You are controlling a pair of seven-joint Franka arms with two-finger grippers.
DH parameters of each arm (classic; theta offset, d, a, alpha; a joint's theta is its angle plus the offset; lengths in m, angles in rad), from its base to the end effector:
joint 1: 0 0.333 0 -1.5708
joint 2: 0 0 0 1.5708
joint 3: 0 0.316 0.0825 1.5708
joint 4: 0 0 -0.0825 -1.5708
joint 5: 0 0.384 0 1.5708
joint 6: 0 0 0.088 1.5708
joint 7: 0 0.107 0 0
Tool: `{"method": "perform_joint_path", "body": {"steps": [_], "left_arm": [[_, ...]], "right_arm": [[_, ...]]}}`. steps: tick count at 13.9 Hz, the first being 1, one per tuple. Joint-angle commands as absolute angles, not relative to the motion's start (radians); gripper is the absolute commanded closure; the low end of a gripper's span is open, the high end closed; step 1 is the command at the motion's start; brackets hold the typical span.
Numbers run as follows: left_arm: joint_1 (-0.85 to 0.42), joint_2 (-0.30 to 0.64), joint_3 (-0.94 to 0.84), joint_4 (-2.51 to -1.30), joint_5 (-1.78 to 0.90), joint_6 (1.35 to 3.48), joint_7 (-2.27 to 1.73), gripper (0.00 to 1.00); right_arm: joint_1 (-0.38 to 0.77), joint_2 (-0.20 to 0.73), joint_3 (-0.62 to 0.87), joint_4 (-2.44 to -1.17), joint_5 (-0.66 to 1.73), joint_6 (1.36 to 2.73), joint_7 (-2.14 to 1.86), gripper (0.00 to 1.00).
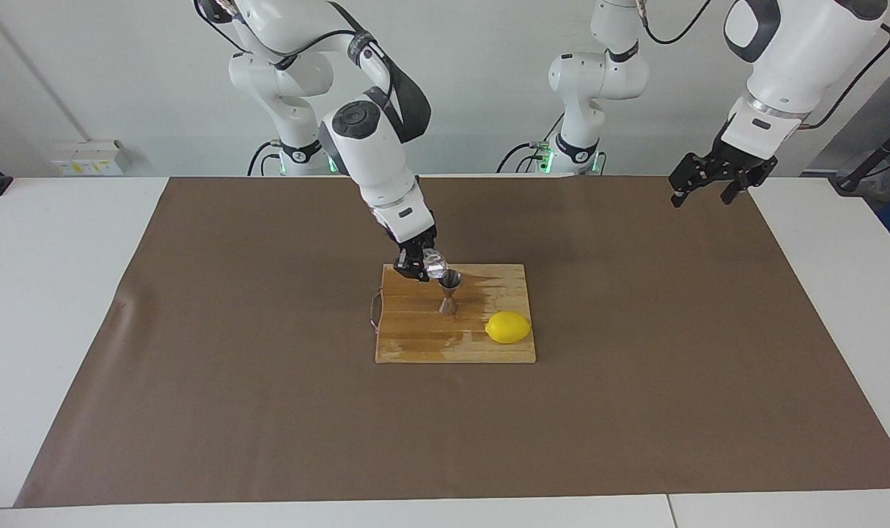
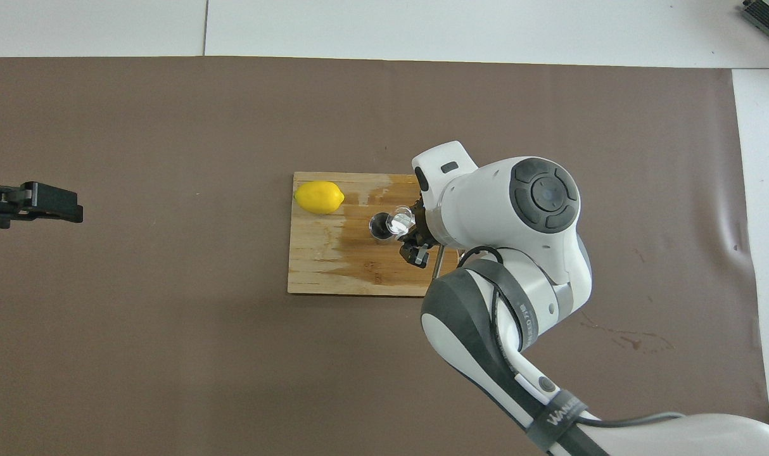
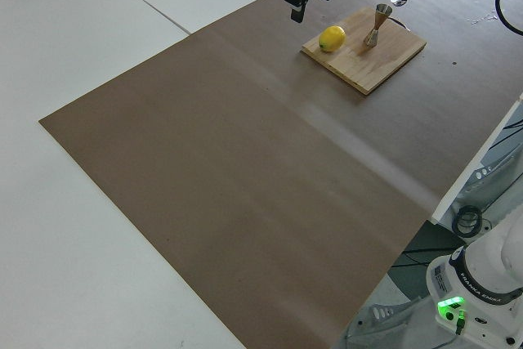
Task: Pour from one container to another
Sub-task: 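Tilt the clear glass over the metal cup with the right gripper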
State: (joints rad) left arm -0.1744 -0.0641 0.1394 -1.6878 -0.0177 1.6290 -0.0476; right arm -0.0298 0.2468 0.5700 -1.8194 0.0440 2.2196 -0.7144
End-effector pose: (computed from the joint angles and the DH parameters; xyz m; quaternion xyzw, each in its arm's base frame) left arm 0.5383 -0.0183 0.6089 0.9999 0.0067 0.0018 0.0134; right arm 0.5546 0.3074 0.4403 -0.8174 -0.5620 -0.1020 0.0752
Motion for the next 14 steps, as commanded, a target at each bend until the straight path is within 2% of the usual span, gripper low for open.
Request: {"method": "perform_joint_path", "body": {"steps": [1, 3, 11, 14], "left_arm": [[-0.173, -0.089, 0.137, -1.715, 0.003, 1.624, -0.061, 0.00], [-0.173, -0.089, 0.137, -1.715, 0.003, 1.624, -0.061, 0.00], [-0.173, -0.089, 0.137, -1.715, 0.003, 1.624, -0.061, 0.00], [-0.173, -0.089, 0.137, -1.715, 0.003, 1.624, -0.061, 0.00]], "right_arm": [[-0.035, 0.300, 0.607, -1.731, -0.049, 2.146, -0.623, 0.86], [-0.035, 0.328, 0.621, -1.698, -0.095, 2.105, -0.569, 0.87], [-0.028, 0.348, 0.644, -1.680, -0.181, 2.079, -0.479, 0.88], [-0.015, 0.394, 0.672, -1.606, -0.250, 2.010, -0.420, 0.88]]}}
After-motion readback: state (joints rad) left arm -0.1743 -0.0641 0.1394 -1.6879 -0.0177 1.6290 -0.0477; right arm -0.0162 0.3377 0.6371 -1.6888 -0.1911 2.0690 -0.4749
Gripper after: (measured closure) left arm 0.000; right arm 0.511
